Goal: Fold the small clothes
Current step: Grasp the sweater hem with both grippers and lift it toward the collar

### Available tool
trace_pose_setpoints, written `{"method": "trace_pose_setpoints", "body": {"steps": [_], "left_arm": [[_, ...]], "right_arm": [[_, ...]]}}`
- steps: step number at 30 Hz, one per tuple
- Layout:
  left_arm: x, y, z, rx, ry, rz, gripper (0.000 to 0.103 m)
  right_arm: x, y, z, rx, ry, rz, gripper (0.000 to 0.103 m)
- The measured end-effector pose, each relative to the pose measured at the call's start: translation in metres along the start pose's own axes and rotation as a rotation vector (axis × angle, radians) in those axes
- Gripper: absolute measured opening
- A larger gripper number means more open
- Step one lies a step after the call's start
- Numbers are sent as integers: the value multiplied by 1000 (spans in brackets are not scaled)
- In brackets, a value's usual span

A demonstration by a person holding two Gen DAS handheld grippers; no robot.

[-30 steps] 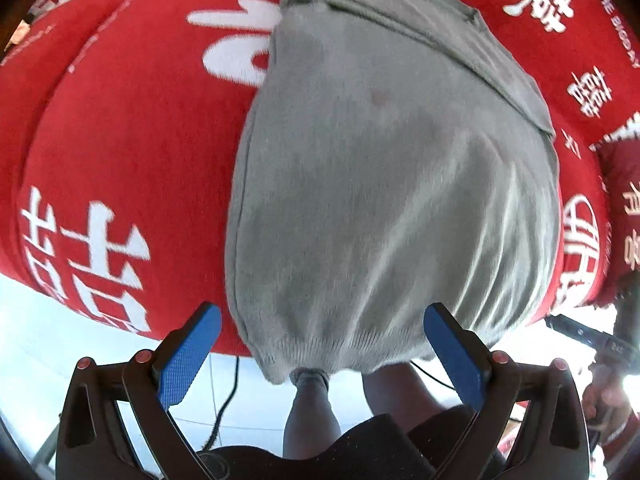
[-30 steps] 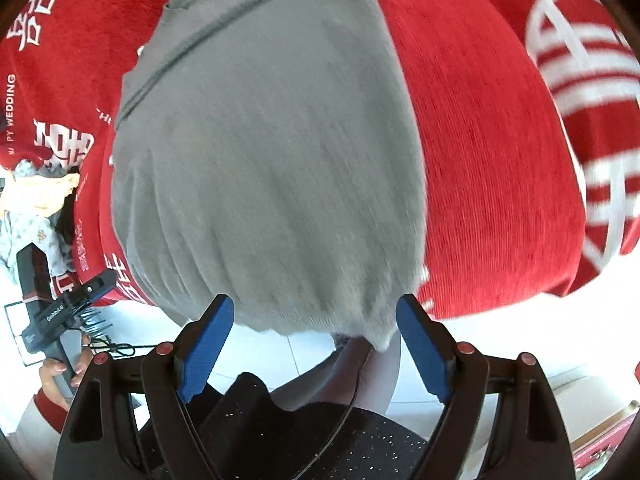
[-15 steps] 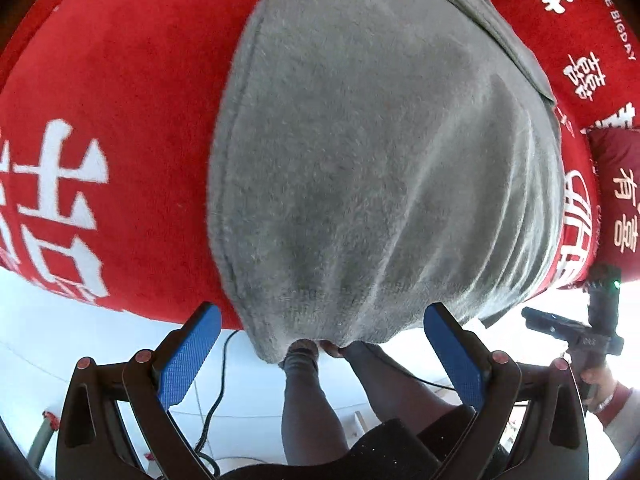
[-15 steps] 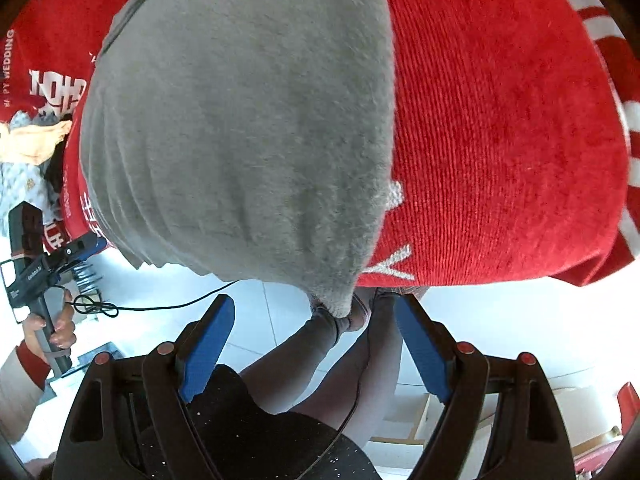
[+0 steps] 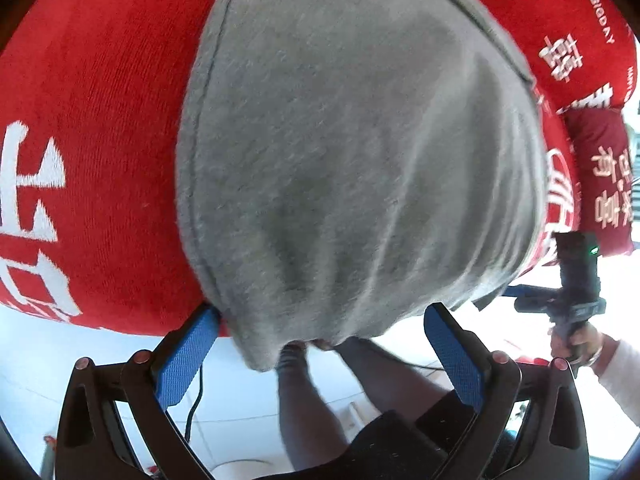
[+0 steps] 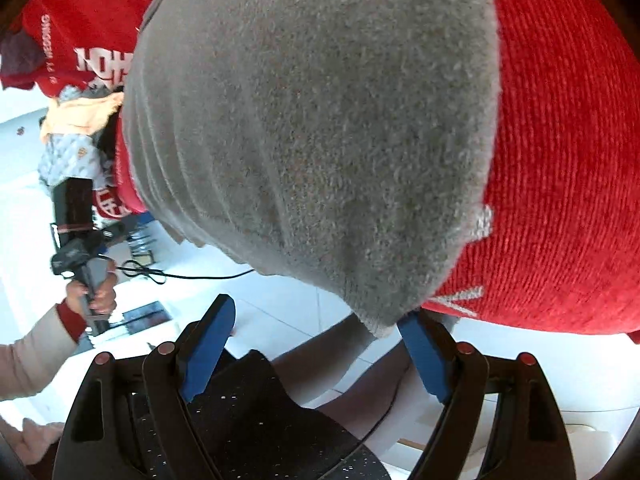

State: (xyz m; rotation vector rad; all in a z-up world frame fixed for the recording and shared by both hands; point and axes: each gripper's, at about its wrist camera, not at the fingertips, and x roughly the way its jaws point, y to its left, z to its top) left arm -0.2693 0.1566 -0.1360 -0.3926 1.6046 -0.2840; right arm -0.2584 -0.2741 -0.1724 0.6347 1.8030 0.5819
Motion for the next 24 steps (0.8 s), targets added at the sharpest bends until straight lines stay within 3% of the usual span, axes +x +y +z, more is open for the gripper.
{"method": "trace_pose_setpoints", "body": {"steps": [5,11,15,16,17,18,19,20,21,22,24], "left_arm": [[2,-3,2,-14,-9,3,101],[0,-11,1,-1,-16,-72,101],[1,-14,3,6,-8,-74,95],[0,-13,3,4,-10,-70,88],[0,-13,4,6,-10,-47,80],[-1,-12,3,11,-10,-34,76],[-2,-11,2,18,-12,-18,65],[-3,-9,1,28,-11,15,47],[-4,-6,0,30,-6,20,35],[-4,-2,0,26,0,12,13],[-7,4,1,4,3,-35,12]], "right_arm": [[-17,-7,-5,15,-39,51,86],[-12,-7,-5,18,-43,106,86],[-9,-8,-2,33,-57,135,83],[-9,-10,-2,55,-60,135,80],[-8,-15,-2,89,-61,127,66],[-9,-19,-3,124,-61,124,44],[-10,-26,-5,168,-70,124,32],[-12,-30,-8,198,-81,113,11],[-13,-31,-10,209,-92,107,9],[-15,-30,-12,208,-101,112,8],[-18,-23,-16,202,-116,125,8]]}}
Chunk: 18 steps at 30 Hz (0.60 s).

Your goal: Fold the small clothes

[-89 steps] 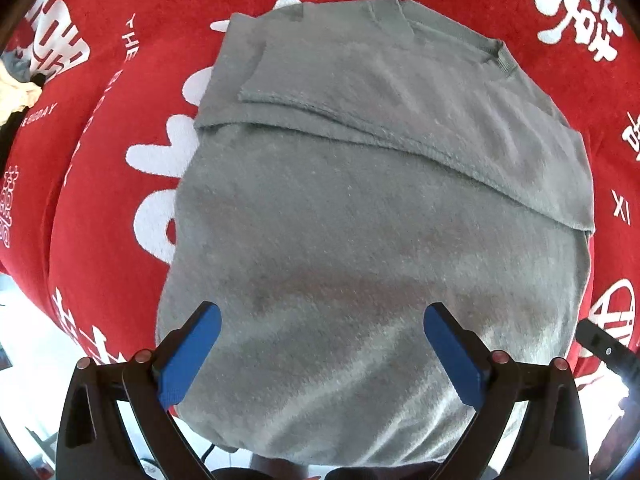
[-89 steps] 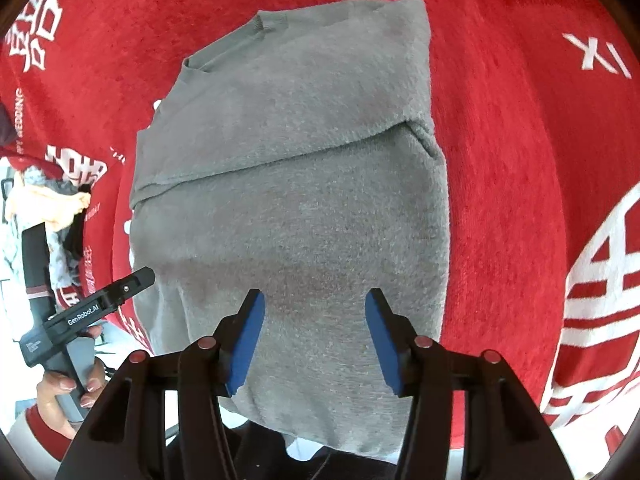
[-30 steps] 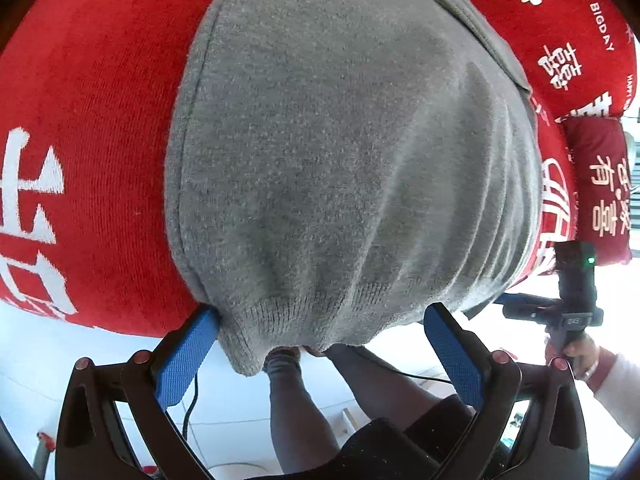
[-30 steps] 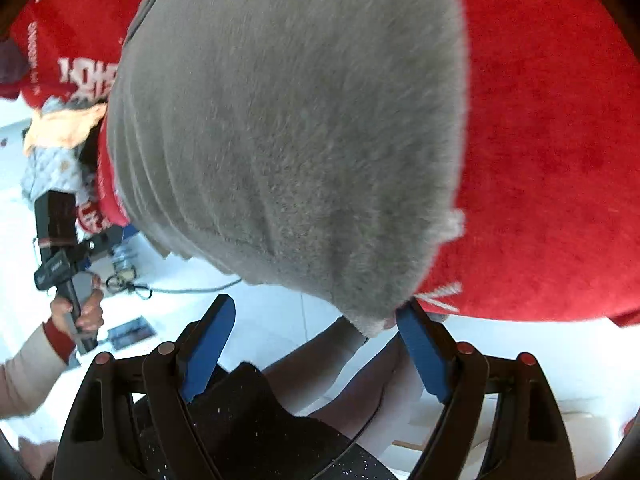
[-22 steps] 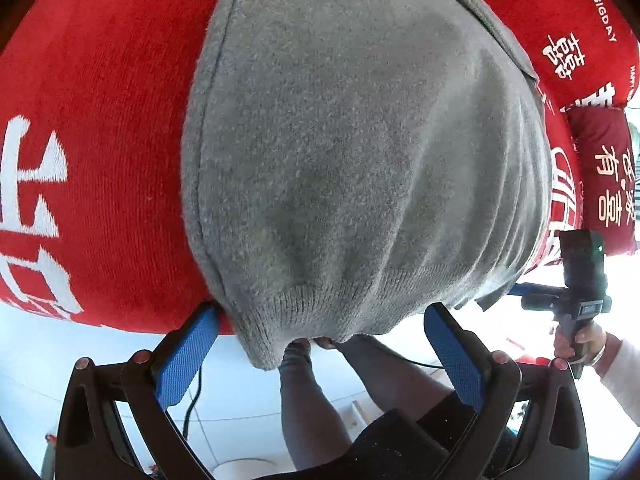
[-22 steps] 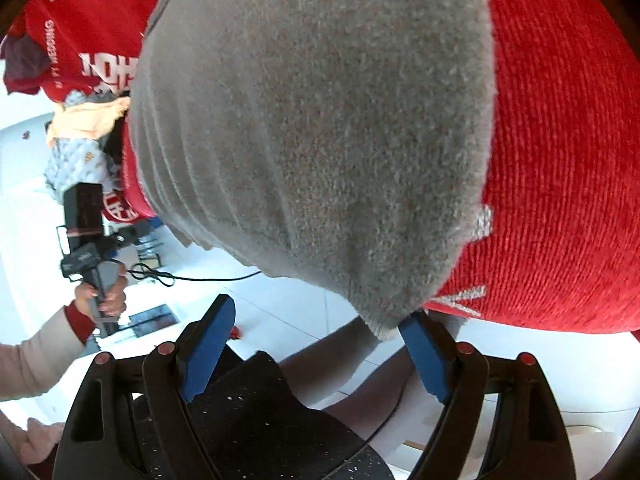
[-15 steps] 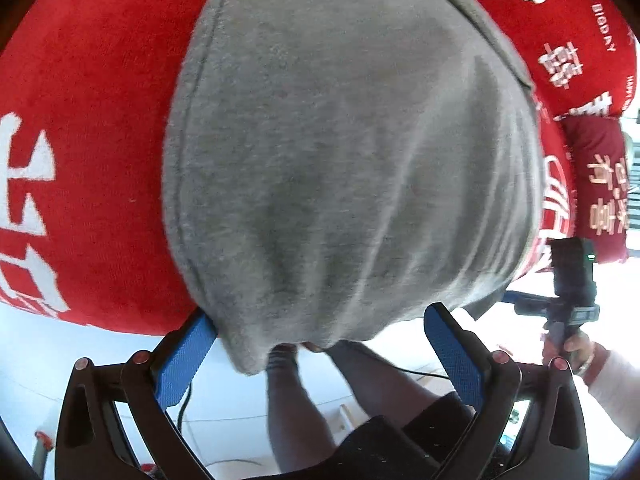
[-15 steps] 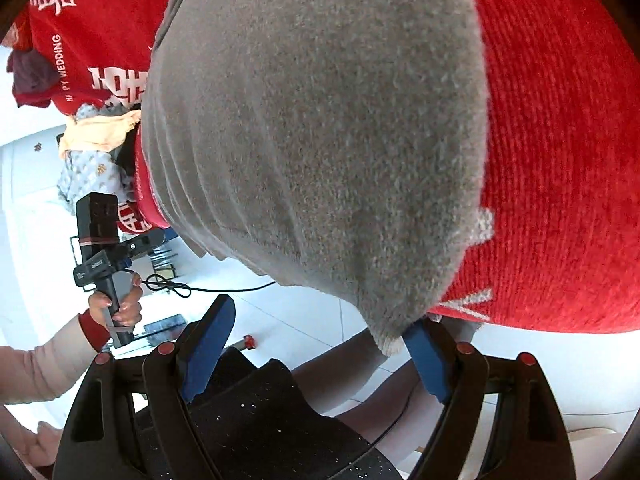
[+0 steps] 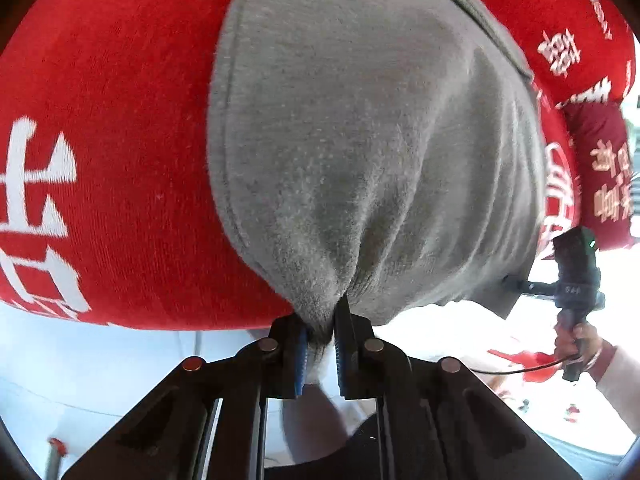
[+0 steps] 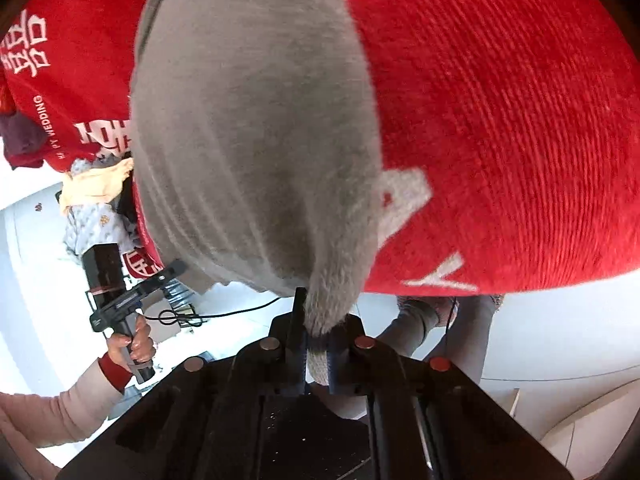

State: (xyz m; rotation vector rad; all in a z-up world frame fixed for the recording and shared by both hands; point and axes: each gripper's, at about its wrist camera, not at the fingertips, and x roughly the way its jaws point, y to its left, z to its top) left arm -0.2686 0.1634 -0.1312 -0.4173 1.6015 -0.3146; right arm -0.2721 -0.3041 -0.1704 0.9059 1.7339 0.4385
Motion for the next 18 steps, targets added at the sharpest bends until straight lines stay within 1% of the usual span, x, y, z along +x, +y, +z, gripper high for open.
{"method": "trace_pose_setpoints", "body": {"steps": [1,4,6,10,12,15,18], "left_arm": [[-1,-1,0,3,-2,-6,12],[-12,-6,-1,3,-22,-61,12],[-22,-10,1,-11,-47,-103,12],[-44,-14,8,-34,-95,-176,12],[-59,-16,18,-30,-130,-214,12],[-74,-22,30,-3,-166,-239,12],[-87,-25,47,-16,-204,-269,12]], "right_arm": [[-2,4,-1,-4,-4,9,8],[-11,20,-4,-17,-32,61,8],[-20,32,-4,-21,-62,106,7],[-38,54,2,-31,-125,169,7],[-48,67,8,-39,-158,192,7],[-60,86,17,-63,-200,222,7],[-76,108,33,-98,-243,255,7]]}}
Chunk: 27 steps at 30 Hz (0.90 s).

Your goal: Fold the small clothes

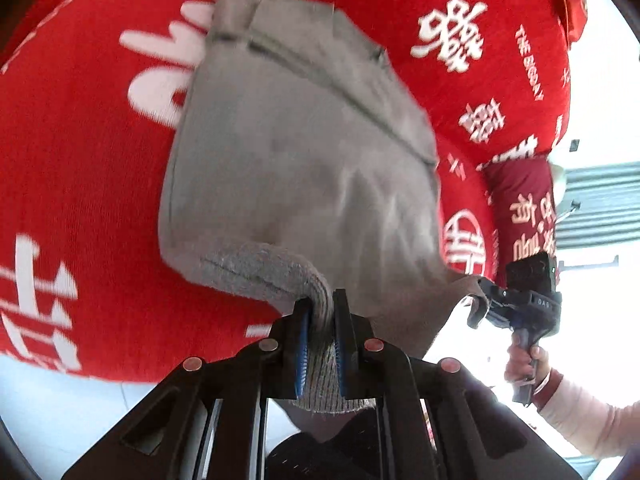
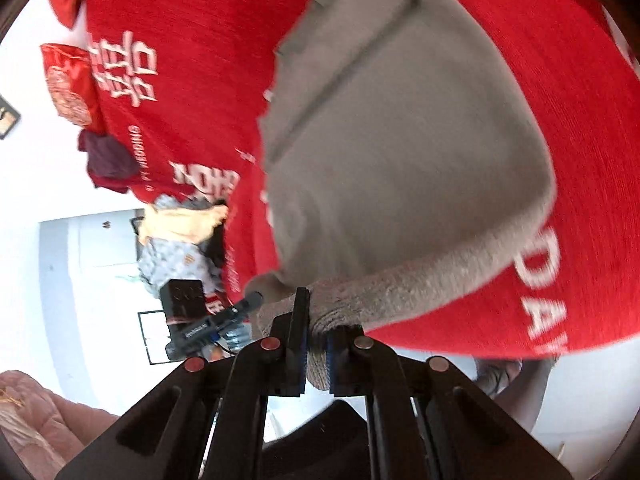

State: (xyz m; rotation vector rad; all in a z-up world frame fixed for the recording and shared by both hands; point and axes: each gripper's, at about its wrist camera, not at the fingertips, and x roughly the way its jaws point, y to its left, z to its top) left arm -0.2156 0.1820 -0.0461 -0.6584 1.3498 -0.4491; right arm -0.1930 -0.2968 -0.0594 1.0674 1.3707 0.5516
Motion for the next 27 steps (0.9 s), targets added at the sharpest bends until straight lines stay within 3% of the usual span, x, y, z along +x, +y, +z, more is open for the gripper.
{"method": "trace_pose_setpoints", "body": {"steps": [8,17,27], "left_arm": [[-22,-22,72,-4,-135,-57,12],[-13,-43,173,2,-232,-19,12],[49,-18,269,-90,-262,95,12]], "right_arm": [[-11,43,69,-88,-66,44,7],[-20,66,187,-119,-129,29,7],[15,19,304,-57,-70,-100,7]]}}
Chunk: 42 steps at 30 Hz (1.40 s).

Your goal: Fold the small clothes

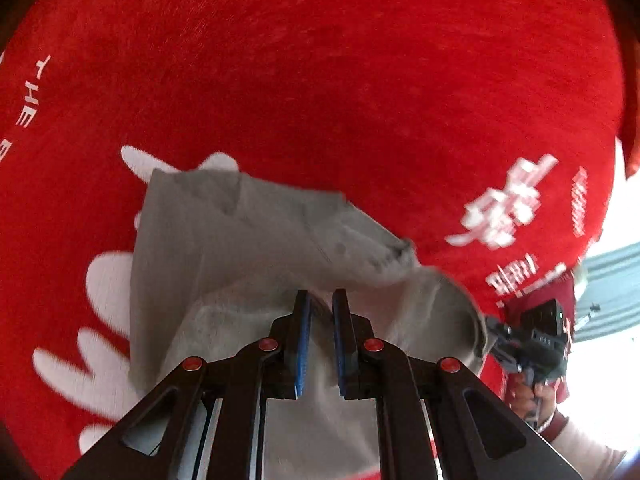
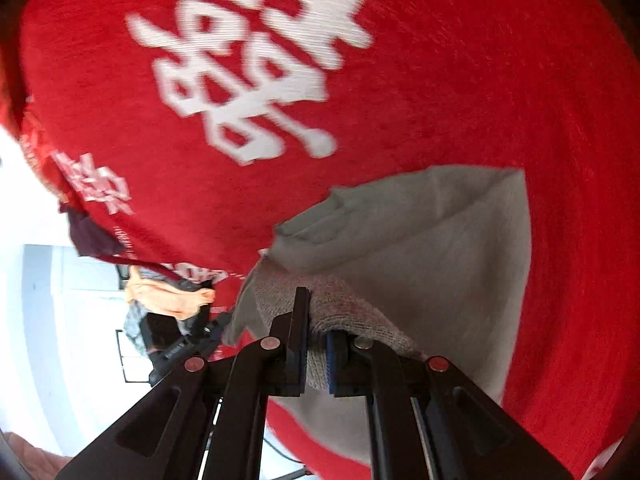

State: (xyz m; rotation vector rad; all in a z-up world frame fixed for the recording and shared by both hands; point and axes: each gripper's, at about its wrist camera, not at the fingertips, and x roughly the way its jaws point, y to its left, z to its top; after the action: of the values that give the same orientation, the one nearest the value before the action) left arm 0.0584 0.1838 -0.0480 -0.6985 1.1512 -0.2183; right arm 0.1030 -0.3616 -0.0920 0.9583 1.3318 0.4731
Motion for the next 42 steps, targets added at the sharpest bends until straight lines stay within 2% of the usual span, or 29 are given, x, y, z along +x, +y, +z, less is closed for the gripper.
{"method": "trace_pose_setpoints", "body": {"steps": [5,8,11,13,17,22,24,28,33,34,35,37,42], "left_arm": [[38,13,14,-4,36,103,12],[46,17,17,-20,36,161,12],[44,16,19,-43,38,172,12],[42,8,23,0,44,201,12],[54,-5,33,82,97,240,13],[68,-13,48,105,117,221,13],[76,-18,52,134,144,236,13],[87,-25,50,187,186,268,13],[95,-31,42,214,195,319,13],[96,-32,41,219,194,326,21],[101,-35,40,222,193,332,42],[104,-41,39,238,169,346,58],[113,-47,42,249,181,362,58]], "right_arm": [[32,-25,22,35,43,-50,7],[43,-39,29,61,62,-84,11],[46,-48,33,117,72,-88,11],[44,-49,34,131,74,-80,13],[37,-49,32,139,75,-58,27],[33,-50,30,155,88,-23,36],[31,-49,29,156,96,-22,45],[14,-32,26,57,75,-134,48],[-1,10,25,-264,53,-387,49],[0,16,26,-324,56,-430,51],[3,19,27,-367,61,-463,58],[8,21,28,-425,76,-509,62],[26,12,38,-397,100,-485,62]]}}
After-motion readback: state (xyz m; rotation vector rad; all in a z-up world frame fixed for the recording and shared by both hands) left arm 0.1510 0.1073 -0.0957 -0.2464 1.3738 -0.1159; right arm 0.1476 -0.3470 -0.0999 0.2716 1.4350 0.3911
